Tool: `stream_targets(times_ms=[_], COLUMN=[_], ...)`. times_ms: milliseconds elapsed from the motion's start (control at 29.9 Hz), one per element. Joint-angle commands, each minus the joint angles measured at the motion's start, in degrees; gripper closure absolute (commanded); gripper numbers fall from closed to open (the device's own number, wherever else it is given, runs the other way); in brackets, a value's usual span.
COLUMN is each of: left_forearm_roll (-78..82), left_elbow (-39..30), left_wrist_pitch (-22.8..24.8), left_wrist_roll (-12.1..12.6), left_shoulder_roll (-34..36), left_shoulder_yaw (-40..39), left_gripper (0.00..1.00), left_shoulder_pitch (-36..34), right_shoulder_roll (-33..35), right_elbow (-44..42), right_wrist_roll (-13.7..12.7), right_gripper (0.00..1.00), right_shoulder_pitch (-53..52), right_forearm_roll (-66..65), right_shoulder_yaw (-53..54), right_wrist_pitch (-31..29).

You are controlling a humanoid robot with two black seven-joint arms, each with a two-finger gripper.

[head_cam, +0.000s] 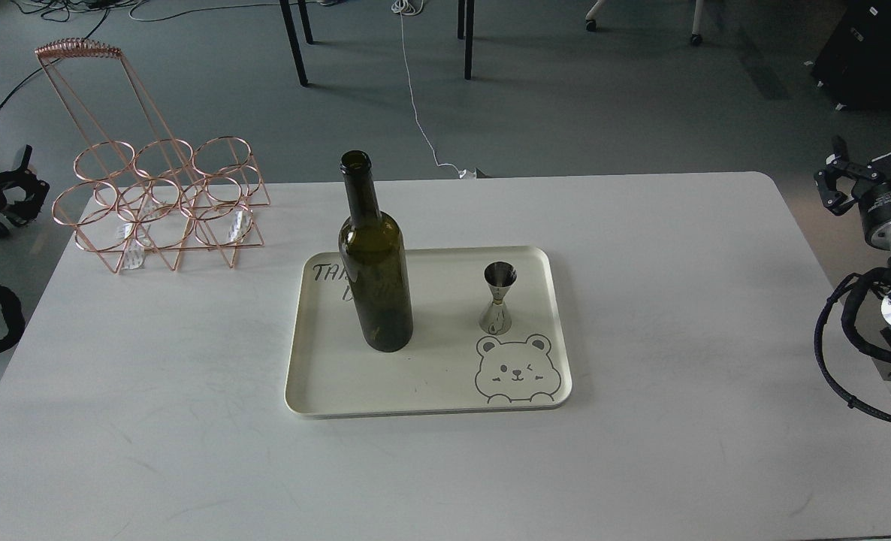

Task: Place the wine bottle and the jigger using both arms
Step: 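Move the right gripper in toward the metal jigger on the tray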

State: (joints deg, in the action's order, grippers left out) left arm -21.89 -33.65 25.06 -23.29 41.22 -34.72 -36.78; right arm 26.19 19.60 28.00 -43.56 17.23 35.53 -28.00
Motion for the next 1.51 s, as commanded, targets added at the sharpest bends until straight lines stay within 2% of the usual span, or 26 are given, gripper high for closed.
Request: stream_targets(times_ms=[0,468,602,803,970,1138,1271,1472], left_forearm_roll=[0.0,0.0,0.0,0.0,0.0,0.0,0.0,0.0], left_elbow=[-0.02,-0.19,-0.28,-0.28,-0.28,-0.28,-0.28,-0.28], left_wrist_pitch=[-0.01,-0.8,-0.89,-0.89,-0.98,-0.98,-0.81,-0.89], left_wrist_roll=[0.0,0.61,0.61,0.53,0.26,0.26,0.35,0.44], left_shoulder_roll=[0.0,0.09,0.0,0.26,0.17,0.26,0.44,0.26], left_shoulder_yaw=[0.0,-0.18,-0.18,-0.18,-0.26,-0.18,-0.09,-0.18], left_gripper=[0.02,0.02,0.02,0.02,0.02,0.02,0.02,0.02], left_shoulder_pitch=[-0.4,-1.02,-1.02,-1.02,-1.02,-1.37,-1.37,-1.46], right_shoulder_roll=[0.0,1.31,7.01,17.56,23.11,23.29,21.72,17.15], right_elbow=[0.08,3.07,8.77,25.45,39.08,47.36,48.07,48.42], right_wrist_roll=[0.0,0.0,0.0,0.0,0.0,0.0,0.0,0.0], right_gripper=[0.01,0.01,0.01,0.01,0.01,0.01,0.01,0.01], right_shoulder_pitch=[-0.04,-1.7,-3.46,-4.17,-3.99,-2.15,-1.18,-1.09], right_forearm_roll=[0.0,-0.79,-4.55,-20.71,-39.77,-65.42,-82.93,-96.92], right_shoulder_yaw=[0.07,-0.99,-2.48,-2.75,-2.66,-3.27,-6.34,-17.14], right_wrist_pitch=[0.0,0.0,0.0,0.0,8.29,17.79,22.54,32.47])
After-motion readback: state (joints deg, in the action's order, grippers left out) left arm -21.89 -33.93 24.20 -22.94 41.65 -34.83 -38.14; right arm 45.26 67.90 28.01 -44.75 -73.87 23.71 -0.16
